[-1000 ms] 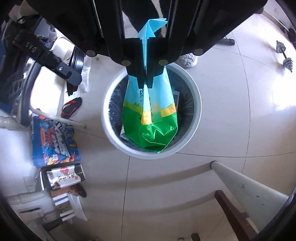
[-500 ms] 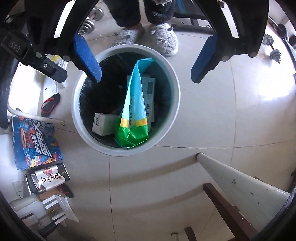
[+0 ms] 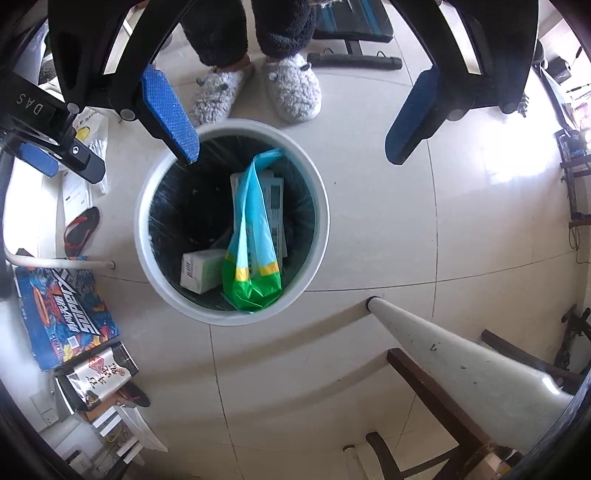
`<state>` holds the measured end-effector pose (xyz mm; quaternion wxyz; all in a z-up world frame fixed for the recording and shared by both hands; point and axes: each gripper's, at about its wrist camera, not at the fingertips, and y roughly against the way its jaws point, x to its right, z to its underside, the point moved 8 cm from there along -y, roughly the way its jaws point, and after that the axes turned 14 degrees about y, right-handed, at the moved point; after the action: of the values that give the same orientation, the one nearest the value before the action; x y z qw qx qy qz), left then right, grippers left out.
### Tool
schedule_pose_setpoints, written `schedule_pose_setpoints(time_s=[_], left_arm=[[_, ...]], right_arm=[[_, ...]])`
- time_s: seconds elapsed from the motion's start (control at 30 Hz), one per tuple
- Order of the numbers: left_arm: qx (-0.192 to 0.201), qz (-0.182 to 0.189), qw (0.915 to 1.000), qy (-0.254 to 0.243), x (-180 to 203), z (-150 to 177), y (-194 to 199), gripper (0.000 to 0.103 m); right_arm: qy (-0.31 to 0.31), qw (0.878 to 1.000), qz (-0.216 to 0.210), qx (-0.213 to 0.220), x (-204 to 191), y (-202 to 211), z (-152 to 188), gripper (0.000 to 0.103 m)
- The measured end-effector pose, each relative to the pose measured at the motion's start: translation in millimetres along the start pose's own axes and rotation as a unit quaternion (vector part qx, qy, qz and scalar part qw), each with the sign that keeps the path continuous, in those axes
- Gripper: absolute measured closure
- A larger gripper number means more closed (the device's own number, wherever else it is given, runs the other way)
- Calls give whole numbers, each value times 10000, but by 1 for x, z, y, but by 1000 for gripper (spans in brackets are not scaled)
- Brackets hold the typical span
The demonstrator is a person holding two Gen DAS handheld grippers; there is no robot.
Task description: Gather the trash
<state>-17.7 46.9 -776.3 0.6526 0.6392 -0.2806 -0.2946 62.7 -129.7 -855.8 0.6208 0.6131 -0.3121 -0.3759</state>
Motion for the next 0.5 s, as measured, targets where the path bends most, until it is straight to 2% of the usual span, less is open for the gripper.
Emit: schedule_pose_setpoints(time_s=[0.1,0.23,0.4,0.5], left_arm=[[-9,47,10000,61,-1,10,22,0],[31,91,9999,51,0,26,68,0],[68,222,9997,50,1,48,145,0],[176,357,9992,50,3,58,202,0]], right_arm=[[47,10000,11,36,-1,21,8,0],[142,9998,76,155,-3,70,21,0],[257,9992,84,292,-6,146,41,0],[310,9987,46,413,-11,206,54,0]])
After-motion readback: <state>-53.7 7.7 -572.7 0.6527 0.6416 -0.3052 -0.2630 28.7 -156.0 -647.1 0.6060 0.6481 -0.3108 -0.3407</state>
